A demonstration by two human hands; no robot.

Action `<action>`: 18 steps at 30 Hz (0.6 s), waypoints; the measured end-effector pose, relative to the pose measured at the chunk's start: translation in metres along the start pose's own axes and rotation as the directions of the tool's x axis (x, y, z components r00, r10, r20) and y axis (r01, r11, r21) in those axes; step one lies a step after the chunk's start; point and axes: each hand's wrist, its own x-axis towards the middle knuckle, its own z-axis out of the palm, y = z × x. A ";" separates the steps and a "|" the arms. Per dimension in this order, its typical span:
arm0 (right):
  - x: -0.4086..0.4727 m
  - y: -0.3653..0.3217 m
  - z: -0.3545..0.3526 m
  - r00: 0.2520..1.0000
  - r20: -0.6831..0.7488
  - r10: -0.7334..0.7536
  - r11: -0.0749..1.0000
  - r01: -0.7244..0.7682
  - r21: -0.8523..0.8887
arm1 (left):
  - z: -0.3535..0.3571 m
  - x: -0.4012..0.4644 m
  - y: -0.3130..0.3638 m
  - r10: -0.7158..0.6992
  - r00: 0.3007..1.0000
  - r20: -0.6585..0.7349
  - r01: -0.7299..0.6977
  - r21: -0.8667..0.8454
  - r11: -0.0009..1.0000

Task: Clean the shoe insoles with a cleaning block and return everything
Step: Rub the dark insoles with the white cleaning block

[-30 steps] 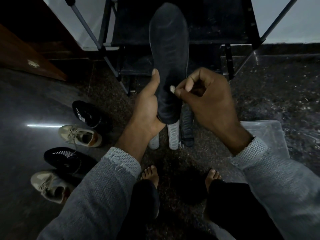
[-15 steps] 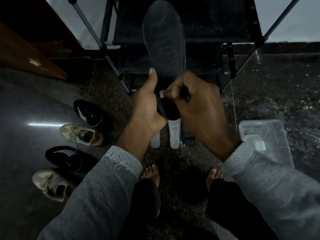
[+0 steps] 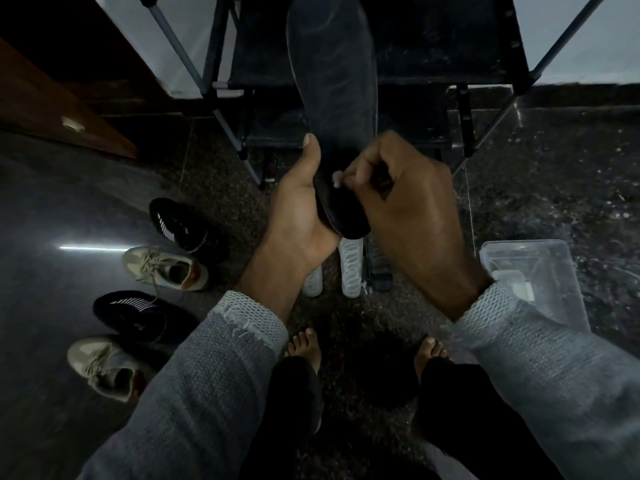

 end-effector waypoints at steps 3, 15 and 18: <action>-0.008 -0.004 -0.001 0.998 0.065 0.007 1.000 -0.008 0.009 | 0.000 -0.001 0.001 0.011 1.000 -0.023 -0.011 0.024 1.000; -0.005 -0.003 -0.003 0.998 0.054 -0.032 0.999 0.032 0.000 | 0.001 -0.001 -0.002 0.025 1.000 -0.005 -0.025 0.011 1.000; -0.009 -0.009 -0.001 0.993 0.108 -0.040 0.999 0.036 0.040 | 0.001 -0.002 -0.003 0.024 0.999 -0.026 -0.024 0.018 1.000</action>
